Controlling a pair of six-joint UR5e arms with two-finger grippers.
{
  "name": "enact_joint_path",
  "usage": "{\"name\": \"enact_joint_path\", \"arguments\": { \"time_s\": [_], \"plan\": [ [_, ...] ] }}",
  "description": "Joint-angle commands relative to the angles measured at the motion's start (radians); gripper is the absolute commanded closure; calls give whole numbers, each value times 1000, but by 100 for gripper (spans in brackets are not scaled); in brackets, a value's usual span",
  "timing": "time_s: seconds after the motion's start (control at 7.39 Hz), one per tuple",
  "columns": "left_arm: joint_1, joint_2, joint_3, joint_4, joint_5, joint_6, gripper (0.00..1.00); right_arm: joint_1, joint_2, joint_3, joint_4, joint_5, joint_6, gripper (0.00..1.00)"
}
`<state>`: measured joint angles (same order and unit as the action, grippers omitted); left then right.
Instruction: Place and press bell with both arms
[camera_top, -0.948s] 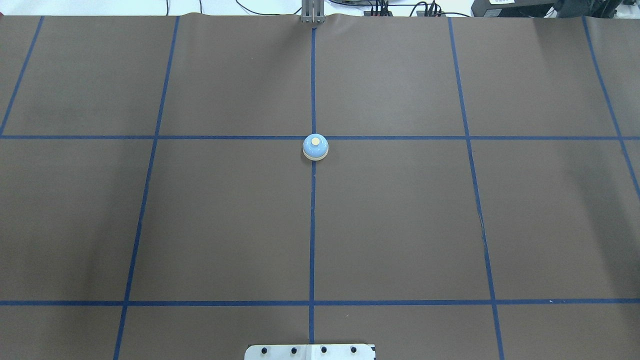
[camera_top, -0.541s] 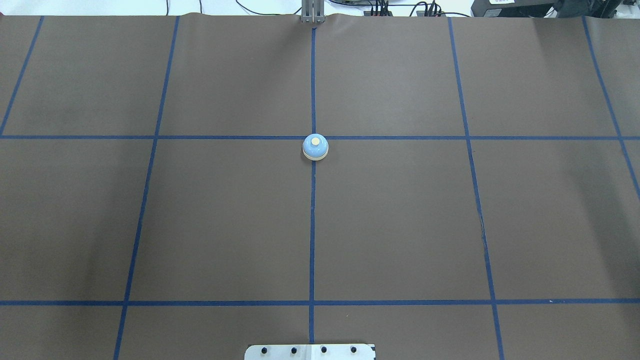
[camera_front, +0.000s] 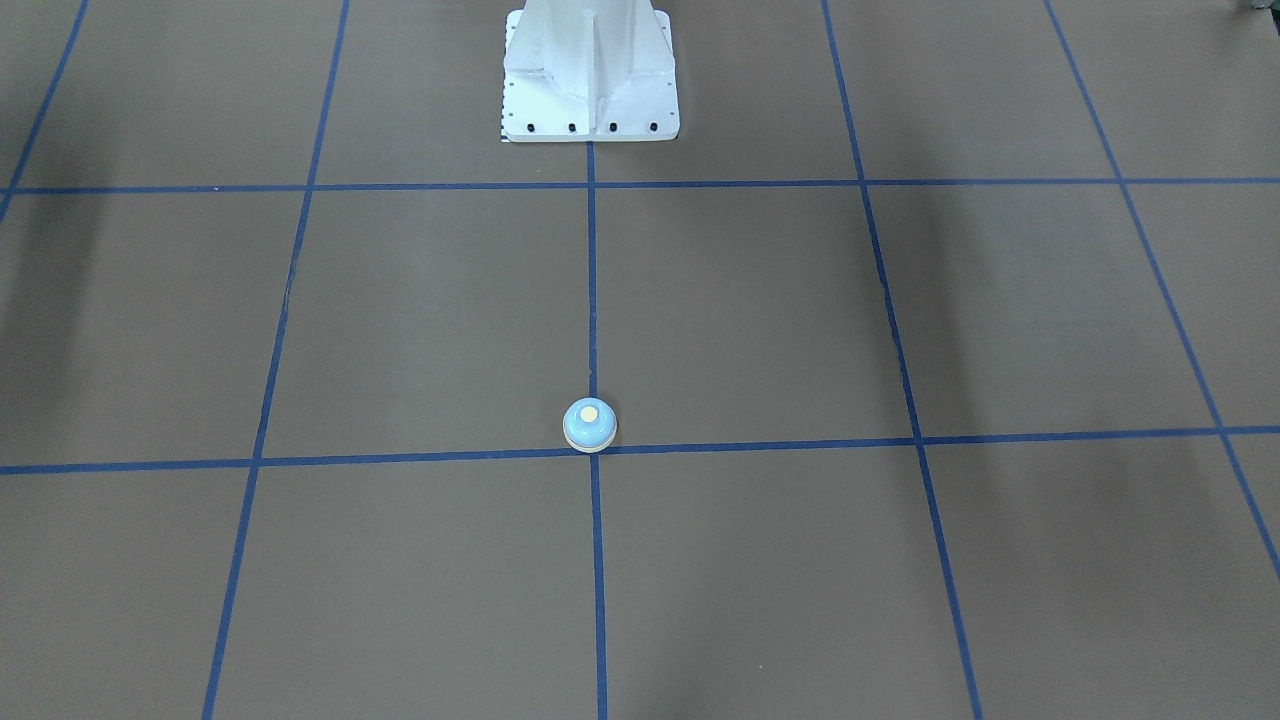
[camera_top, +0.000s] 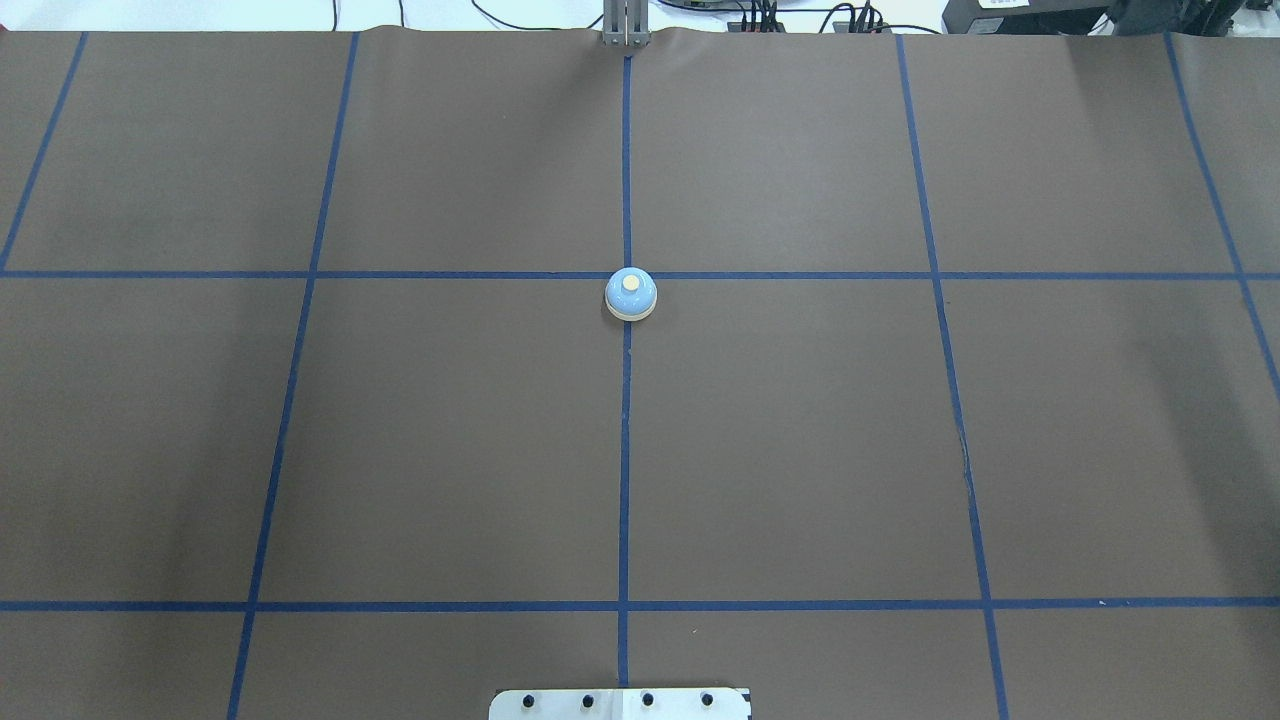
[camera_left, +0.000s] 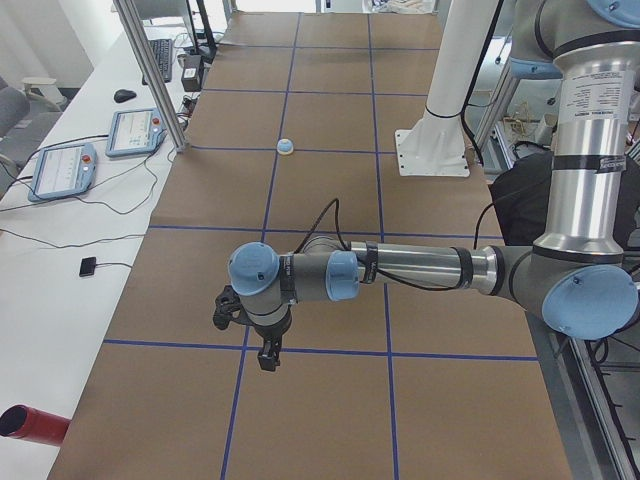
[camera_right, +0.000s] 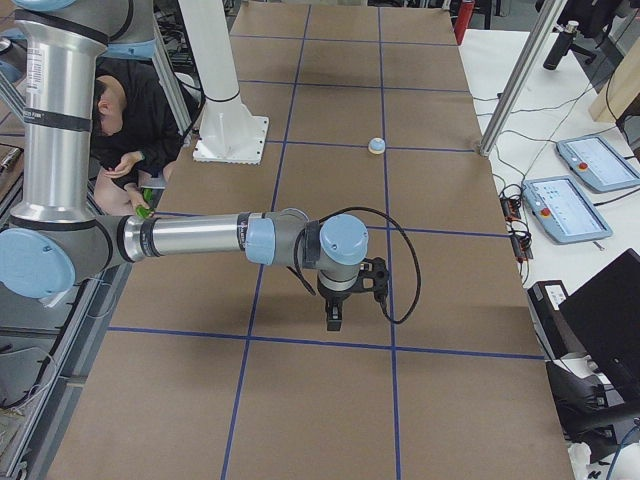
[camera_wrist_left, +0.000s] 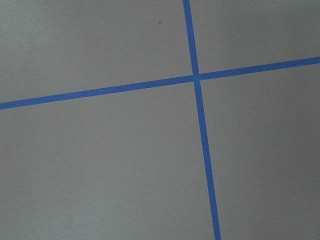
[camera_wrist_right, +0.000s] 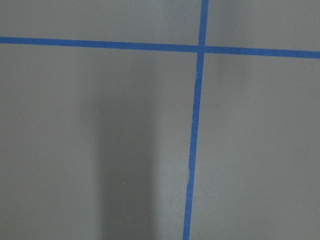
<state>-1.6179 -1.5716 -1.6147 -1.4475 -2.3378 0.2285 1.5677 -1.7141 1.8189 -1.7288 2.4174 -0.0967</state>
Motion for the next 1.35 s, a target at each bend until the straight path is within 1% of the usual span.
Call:
{"name": "enact_joint_path", "arguments": {
  "time_s": [0.0,0.14,0.41,0.68,1.22],
  "plan": [
    [-4,1,-1,-1,1,-1,0,0,-9,14,-2,6,0,1],
    [0,-1,1,1,2,-3,0,0,-13,22,-2,6,0,1],
    [0,-1,1,1,2,-3,0,0,8,-6,-2,0,2,1],
    [-4,-1,1,1,2,-2,0,-1,54,-49,-2,0,2,1],
    [-7,2,1,1,2,0,0,-2,77,-75,-2,-1,2,1]
  ]
}}
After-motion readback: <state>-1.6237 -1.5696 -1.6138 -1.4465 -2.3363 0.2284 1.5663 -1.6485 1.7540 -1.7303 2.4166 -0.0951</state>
